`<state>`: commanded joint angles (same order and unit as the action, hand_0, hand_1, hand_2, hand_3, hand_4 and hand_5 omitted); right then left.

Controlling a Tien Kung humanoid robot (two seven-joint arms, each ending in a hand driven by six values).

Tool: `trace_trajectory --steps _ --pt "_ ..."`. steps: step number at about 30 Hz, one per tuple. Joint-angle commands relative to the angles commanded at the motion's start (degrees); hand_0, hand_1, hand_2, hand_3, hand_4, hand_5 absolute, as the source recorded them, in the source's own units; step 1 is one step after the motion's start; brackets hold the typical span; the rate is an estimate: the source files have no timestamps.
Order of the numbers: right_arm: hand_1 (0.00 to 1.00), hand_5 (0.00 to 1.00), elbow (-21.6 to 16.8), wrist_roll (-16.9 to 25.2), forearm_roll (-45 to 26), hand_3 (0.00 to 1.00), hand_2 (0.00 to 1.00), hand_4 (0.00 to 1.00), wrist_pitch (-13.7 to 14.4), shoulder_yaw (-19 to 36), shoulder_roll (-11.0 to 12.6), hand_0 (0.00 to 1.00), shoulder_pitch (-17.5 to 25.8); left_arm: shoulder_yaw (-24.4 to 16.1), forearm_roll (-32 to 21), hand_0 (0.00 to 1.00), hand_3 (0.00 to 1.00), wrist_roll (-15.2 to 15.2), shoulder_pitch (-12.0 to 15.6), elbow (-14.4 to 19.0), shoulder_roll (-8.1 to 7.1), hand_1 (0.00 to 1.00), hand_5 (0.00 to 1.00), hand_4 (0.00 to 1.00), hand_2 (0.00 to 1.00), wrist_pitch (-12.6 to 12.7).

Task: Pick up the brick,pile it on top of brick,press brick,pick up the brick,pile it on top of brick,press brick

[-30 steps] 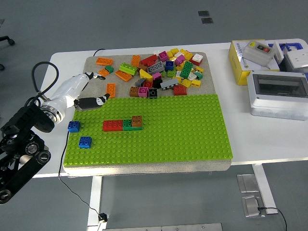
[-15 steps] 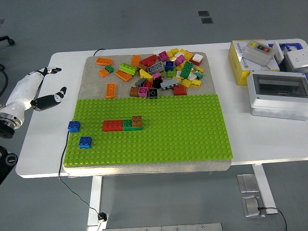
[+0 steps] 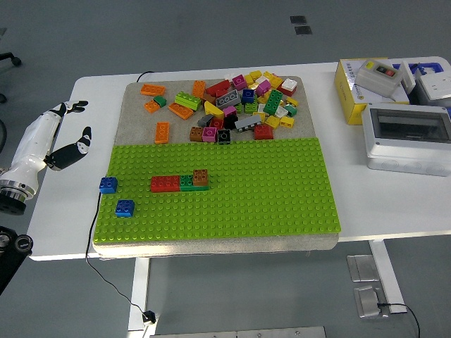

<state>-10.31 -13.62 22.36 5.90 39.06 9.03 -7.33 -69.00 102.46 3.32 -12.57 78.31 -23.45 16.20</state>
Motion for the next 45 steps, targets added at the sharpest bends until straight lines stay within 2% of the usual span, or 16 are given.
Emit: trace_trajectory --steps 6,11,17,18,23,24,33,38,41,43,45 --pt "0.658 0.998 0.00 -0.14 0.58 0.764 0.685 0.593 0.06 0.52 0.11 0.698 -0.13 0.45 0.33 0.934 0.792 -0.30 0.61 -1.29 -0.18 0.837 0.076 0.396 0.789 -0.42" --pt "0.658 0.998 0.00 -0.42 1.29 0.764 0.685 0.593 0.02 1.41 0.16 0.698 -0.27 1.39 1.33 0.934 0.792 -2.42 0.43 -2.56 -0.85 0.837 0.076 0.396 0.789 -2.15" --pt "0.655 0.998 0.00 -0.62 0.78 0.760 0.684 0.588 -0.10 1.76 -0.11 0.697 -0.14 2.32 1.84 0.947 0.774 -3.21 -0.22 -2.82 -0.61 0.852 0.087 0.415 0.812 -2.55" --pt "0.656 0.998 0.00 -0.67 0.76 0.759 0.683 0.581 -0.12 1.80 -0.16 0.697 -0.13 2.45 1.89 0.955 0.699 -3.25 -0.32 -2.82 -0.56 0.862 0.089 0.428 0.835 -2.56" --pt "0.656 0.998 0.00 -1.18 1.03 0.759 0.683 0.581 -0.36 2.23 -0.46 0.697 -0.04 3.08 2.13 0.955 0.699 -3.30 -0.69 -2.71 -0.48 0.862 0.089 0.428 0.835 -2.57" --pt "0.657 0.998 0.00 -1.32 1.24 0.761 0.688 0.584 -0.41 2.42 -0.51 0.700 -0.03 3.13 2.14 0.958 0.607 -3.30 -0.69 -2.72 -0.52 0.878 0.093 0.448 0.844 -2.57" --pt "0.658 0.998 0.00 -2.36 2.12 0.762 0.688 0.585 -1.26 3.09 -0.65 0.701 0.04 2.58 2.23 0.961 0.606 -2.98 -0.20 -2.95 -0.72 0.878 0.100 0.462 0.848 -2.51" --pt "0.657 0.998 0.00 -2.57 1.38 0.763 0.689 0.587 -2.89 2.80 -0.50 0.704 0.21 2.09 2.24 0.962 0.605 -2.02 0.36 -2.81 -1.23 0.878 0.105 0.474 0.849 -1.82" --pt "0.657 0.998 0.00 -2.69 1.72 0.763 0.689 0.587 -3.13 3.01 -0.44 0.704 0.14 2.13 3.03 0.962 0.605 -1.49 0.34 -3.00 -1.74 0.878 0.105 0.474 0.849 0.18" --pt "0.670 0.998 0.00 -2.71 1.81 0.770 0.705 0.620 -3.21 2.98 -0.35 0.716 0.07 2.08 3.66 0.974 0.589 -1.49 0.27 -3.15 -2.06 0.893 0.102 0.469 0.853 1.33" --pt "0.670 0.998 0.00 -2.69 1.73 0.770 0.705 0.620 -3.30 2.79 -0.15 0.716 -0.05 2.14 4.64 0.974 0.589 -2.18 0.11 -3.43 -2.65 0.893 0.102 0.469 0.853 1.38"
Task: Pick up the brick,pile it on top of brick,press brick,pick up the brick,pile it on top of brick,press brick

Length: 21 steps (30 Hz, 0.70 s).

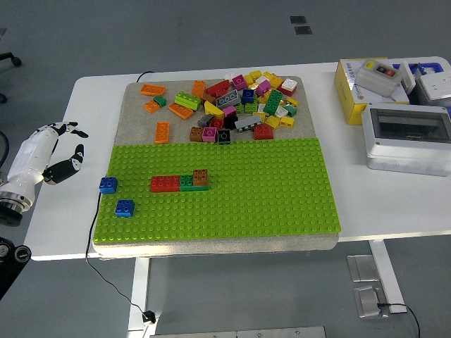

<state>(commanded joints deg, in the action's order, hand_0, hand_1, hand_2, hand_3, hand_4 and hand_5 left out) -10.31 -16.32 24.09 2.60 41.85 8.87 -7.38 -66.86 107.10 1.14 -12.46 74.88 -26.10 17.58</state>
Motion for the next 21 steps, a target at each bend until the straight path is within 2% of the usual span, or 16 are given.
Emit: trace_trajectory --steps 2,3,4,8,9,13,14,15,20,21 --pt "0.670 0.998 0.00 0.05 -0.12 0.770 0.705 0.620 -0.06 -0.32 0.20 0.716 -0.14 0.32 0.91 0.974 0.589 -0.75 -0.25 -0.41 -0.66 0.893 0.102 0.469 0.853 -0.62" --pt "0.669 0.998 0.00 0.06 -0.12 0.770 0.705 0.615 -0.08 -0.44 0.30 0.718 -0.24 0.58 1.40 0.998 0.611 -1.19 -0.43 -0.65 -1.03 0.932 0.095 0.504 0.902 -1.13" --pt "0.669 0.998 0.00 0.06 -0.08 0.770 0.705 0.615 -0.10 -0.56 0.40 0.718 -0.34 0.86 1.98 0.998 0.611 -1.70 -0.63 -0.88 -1.38 0.932 0.095 0.504 0.902 -1.69" --pt "0.669 0.998 0.00 -0.04 0.18 0.770 0.705 0.615 -0.18 -0.92 0.73 0.718 -0.80 2.66 6.30 0.998 0.611 -5.11 -1.95 -1.45 -2.74 0.932 0.095 0.504 0.902 -5.17" --pt "0.669 0.998 0.00 -0.08 0.19 0.770 0.705 0.615 -0.20 -1.05 0.79 0.718 -0.94 3.30 7.77 0.998 0.668 -6.20 -2.38 -1.49 -3.04 0.991 0.156 0.621 0.972 -6.25" --pt "0.669 0.998 0.00 -0.48 0.88 0.770 0.705 0.615 -0.39 -1.34 1.10 0.718 -1.54 5.49 11.78 0.998 0.668 -9.01 -3.78 -1.10 -4.38 0.991 0.156 0.621 0.972 -9.74" --pt "0.669 0.998 0.00 -0.64 1.16 0.770 0.705 0.615 -0.45 -1.31 1.17 0.718 -1.67 5.86 12.24 0.998 0.668 -9.52 -4.04 -0.78 -4.76 0.991 0.156 0.621 0.972 -10.59" --pt "0.671 0.998 0.00 -0.79 1.40 0.769 0.694 0.611 -0.50 -1.30 1.23 0.718 -1.79 6.24 12.58 0.998 0.706 -10.03 -4.31 -0.45 -5.13 0.998 0.233 0.699 0.998 -11.43" --pt "0.671 0.998 0.00 -1.27 2.13 0.769 0.694 0.611 -0.59 -1.33 1.32 0.718 -2.14 8.98 12.10 0.998 0.706 -11.72 -6.15 0.11 -6.58 0.998 0.233 0.699 0.998 -14.29" --pt "0.673 0.998 0.00 -1.33 2.27 0.768 0.694 0.611 -0.58 -1.28 1.33 0.721 -2.19 9.40 11.71 0.998 0.703 -11.88 -6.41 0.14 -6.76 0.998 0.273 0.736 0.998 -14.55"
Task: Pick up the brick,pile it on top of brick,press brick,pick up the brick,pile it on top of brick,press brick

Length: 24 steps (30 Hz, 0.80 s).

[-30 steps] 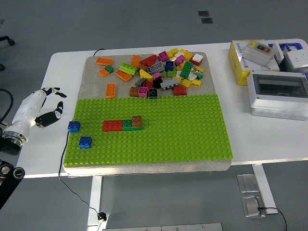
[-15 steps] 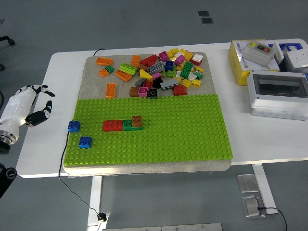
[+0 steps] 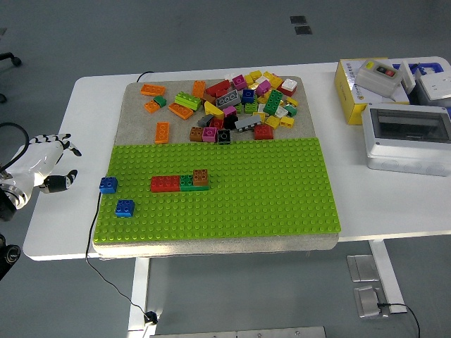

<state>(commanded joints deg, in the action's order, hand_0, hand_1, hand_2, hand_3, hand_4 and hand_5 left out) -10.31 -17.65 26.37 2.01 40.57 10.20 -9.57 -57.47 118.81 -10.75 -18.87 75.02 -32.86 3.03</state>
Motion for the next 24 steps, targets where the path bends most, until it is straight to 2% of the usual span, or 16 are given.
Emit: trace_trajectory --steps 6,12,21,24 --pt "0.673 0.998 0.00 -0.33 0.95 0.767 0.690 0.607 0.09 0.44 0.06 0.717 -0.27 1.88 -6.15 0.998 0.695 -0.16 -1.06 0.63 -0.84 0.998 0.288 0.746 0.998 -1.09" --pt "0.673 0.998 0.00 -0.82 0.62 0.767 0.690 0.607 0.27 0.57 -0.05 0.717 -0.13 4.50 -12.47 0.998 0.695 1.83 -2.20 -0.73 -0.32 0.998 0.288 0.746 0.998 -1.30" --pt "0.672 0.998 0.00 -9.66 0.96 0.769 0.695 0.614 -3.99 4.87 -0.24 0.719 0.14 7.47 -15.01 0.998 0.690 2.94 -3.99 -2.24 1.25 0.998 0.290 0.750 0.998 -1.08" --pt "0.672 0.998 0.00 -10.09 0.40 0.769 0.695 0.614 -4.06 4.86 -0.30 0.719 0.29 7.61 -14.98 0.998 0.690 2.98 -4.02 -2.46 1.55 0.998 0.290 0.750 0.998 -1.07"
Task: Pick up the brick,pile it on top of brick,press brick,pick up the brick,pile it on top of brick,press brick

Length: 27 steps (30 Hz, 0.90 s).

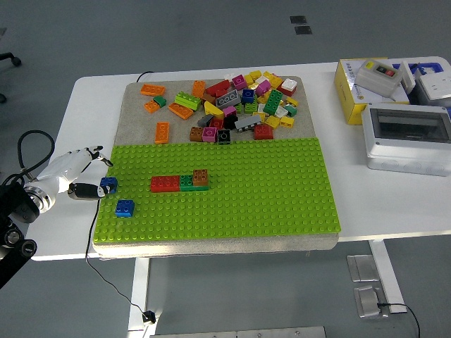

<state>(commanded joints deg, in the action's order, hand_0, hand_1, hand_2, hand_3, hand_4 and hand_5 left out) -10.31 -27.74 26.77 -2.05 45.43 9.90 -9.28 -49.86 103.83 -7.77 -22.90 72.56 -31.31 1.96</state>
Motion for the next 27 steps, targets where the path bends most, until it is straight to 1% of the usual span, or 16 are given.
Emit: trace_trajectory --steps 1,8,11,12,13,18,19,23,27 --pt "0.674 0.998 0.00 0.11 -0.10 0.955 0.699 0.656 0.06 -0.08 -0.01 0.732 0.03 0.03 0.00 0.998 0.689 0.01 0.02 -0.08 0.06 0.998 0.290 0.750 0.998 -0.01" --pt "0.672 0.998 0.00 1.44 0.05 0.954 0.697 0.655 0.56 -0.50 0.00 0.732 0.14 0.51 0.00 0.998 0.687 0.34 -0.07 -1.57 0.29 0.998 0.290 0.750 0.996 -0.05" --pt "0.672 0.998 0.00 1.66 0.40 0.954 0.697 0.655 0.61 -0.43 0.03 0.732 0.12 0.92 -0.29 0.998 0.687 0.65 -0.31 -2.45 0.15 0.998 0.290 0.750 0.996 0.12" --pt "0.672 0.998 0.00 1.72 0.47 0.954 0.697 0.655 0.62 -0.41 0.05 0.732 0.12 1.20 -0.73 0.998 0.687 0.90 -0.48 -2.75 0.02 0.998 0.290 0.750 0.996 0.35" --pt "0.670 0.998 0.00 1.77 0.54 0.923 0.682 0.655 0.63 -0.38 0.07 0.727 0.12 1.46 -1.12 0.998 0.686 1.22 -0.64 -3.01 -0.08 0.998 0.287 0.746 0.989 0.65" --pt "0.670 0.998 0.00 1.93 1.49 0.923 0.682 0.655 0.59 0.12 0.17 0.727 -0.01 2.84 -1.58 0.998 0.686 3.43 -1.42 -5.03 0.05 0.998 0.287 0.746 0.989 2.41" --pt "0.669 0.998 0.00 1.98 1.60 0.906 0.679 0.659 0.60 0.20 0.19 0.727 -0.02 2.89 -1.53 0.998 0.684 3.75 -1.46 -5.35 0.10 0.995 0.286 0.750 0.978 2.65" --pt "0.669 0.998 0.00 2.22 1.85 0.906 0.679 0.659 0.68 0.36 0.20 0.727 -0.03 3.09 -1.14 0.998 0.684 4.70 -1.70 -6.52 0.31 0.995 0.286 0.750 0.978 3.14" --pt "0.668 0.998 0.00 2.41 2.04 0.897 0.678 0.659 0.73 0.34 0.20 0.730 -0.07 3.62 0.47 0.998 0.681 5.48 -2.19 -7.60 0.75 0.991 0.285 0.749 0.973 3.36"
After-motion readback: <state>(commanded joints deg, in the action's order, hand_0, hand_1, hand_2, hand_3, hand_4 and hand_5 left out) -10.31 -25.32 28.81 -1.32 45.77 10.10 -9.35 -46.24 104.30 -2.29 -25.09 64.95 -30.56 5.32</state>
